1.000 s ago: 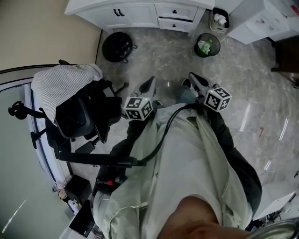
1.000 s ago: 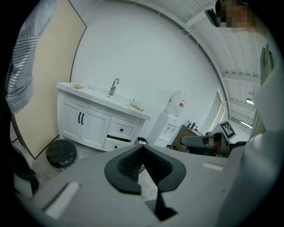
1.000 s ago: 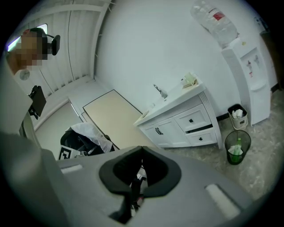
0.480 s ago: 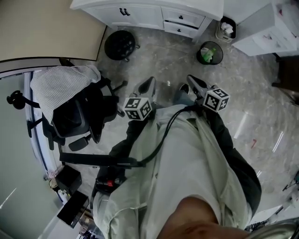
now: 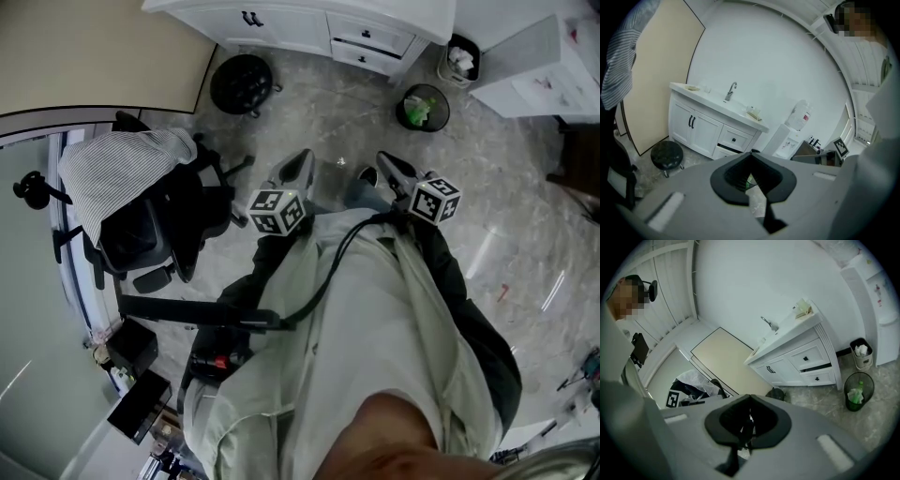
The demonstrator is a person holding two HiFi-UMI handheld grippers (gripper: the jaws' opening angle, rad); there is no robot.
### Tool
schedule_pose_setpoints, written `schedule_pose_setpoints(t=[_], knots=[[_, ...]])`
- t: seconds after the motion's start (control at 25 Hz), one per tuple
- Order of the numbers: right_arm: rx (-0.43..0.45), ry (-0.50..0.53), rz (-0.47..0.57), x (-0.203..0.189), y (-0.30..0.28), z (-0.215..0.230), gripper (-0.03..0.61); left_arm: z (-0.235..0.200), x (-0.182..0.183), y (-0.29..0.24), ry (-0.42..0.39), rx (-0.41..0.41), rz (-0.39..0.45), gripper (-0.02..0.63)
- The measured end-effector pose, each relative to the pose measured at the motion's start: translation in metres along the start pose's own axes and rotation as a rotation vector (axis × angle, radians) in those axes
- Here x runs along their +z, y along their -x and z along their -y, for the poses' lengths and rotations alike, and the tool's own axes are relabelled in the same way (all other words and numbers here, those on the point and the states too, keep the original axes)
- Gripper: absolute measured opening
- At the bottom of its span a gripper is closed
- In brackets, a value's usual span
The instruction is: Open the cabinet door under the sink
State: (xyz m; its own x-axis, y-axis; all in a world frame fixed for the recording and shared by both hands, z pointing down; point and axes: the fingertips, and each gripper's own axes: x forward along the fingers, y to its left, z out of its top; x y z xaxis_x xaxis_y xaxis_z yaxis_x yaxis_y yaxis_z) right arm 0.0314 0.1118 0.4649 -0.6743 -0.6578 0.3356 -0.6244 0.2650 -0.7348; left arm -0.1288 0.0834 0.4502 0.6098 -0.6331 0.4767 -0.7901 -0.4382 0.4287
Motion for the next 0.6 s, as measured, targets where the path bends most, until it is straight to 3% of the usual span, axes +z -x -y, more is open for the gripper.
schedule_pose_setpoints(t=[0.24,0.6], knots=[[-0.027,-0.042,0.057,0.011,0.019,0.019,0.002,0.016,-0.004,-0.017,-0.012,-0.026,-0.037,0.008],[0.038,0.007,0.029,0.023,0.016,0.022,0.002,0.019,0.011,-0.023,0.027,0.007,0.035,0.008]])
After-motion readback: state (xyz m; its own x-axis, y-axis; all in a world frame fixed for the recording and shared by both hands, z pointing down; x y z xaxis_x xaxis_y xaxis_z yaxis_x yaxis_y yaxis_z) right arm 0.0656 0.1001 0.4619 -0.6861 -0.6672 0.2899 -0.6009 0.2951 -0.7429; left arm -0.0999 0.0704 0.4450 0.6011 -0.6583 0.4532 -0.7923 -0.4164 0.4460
